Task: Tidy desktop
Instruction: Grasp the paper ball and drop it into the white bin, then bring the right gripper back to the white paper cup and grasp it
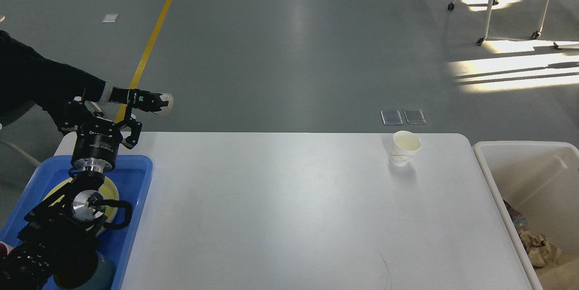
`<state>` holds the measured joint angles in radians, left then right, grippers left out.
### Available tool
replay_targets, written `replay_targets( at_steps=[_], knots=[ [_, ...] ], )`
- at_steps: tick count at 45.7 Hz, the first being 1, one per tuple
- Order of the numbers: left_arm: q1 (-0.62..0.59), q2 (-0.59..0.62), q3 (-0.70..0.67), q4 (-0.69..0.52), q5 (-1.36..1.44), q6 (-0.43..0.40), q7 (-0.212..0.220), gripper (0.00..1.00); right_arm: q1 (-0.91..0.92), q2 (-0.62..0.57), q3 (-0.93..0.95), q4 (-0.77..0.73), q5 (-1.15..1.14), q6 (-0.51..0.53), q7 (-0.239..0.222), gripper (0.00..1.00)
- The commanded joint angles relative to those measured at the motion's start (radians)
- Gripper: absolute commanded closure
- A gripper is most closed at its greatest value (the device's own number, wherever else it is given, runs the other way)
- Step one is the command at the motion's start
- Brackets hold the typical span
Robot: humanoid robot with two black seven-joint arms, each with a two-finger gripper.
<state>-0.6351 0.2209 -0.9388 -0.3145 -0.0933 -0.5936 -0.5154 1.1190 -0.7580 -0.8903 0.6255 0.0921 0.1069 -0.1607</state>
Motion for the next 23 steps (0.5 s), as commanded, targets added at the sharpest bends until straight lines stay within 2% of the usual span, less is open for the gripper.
replay_targets(
  at_steps=[1,12,23],
  knots=[
    [0.000,0.000,0.000,0.000,0.000,0.000,0.000,0.03,0.027,0.006,0.002,0.005,0.001,0.008,0.001,0.00],
    [0.000,0.000,0.000,0.000,0.000,0.000,0.000,0.03,0.303,0.045,-0.025,0.081,0.009,0.040,0.001,0.00],
    [0.000,0.000,0.000,0.000,0.000,0.000,0.000,0.03,0.617,0.149,-0.202,0.263,0.009,0.171,0.001,0.00]
  ],
)
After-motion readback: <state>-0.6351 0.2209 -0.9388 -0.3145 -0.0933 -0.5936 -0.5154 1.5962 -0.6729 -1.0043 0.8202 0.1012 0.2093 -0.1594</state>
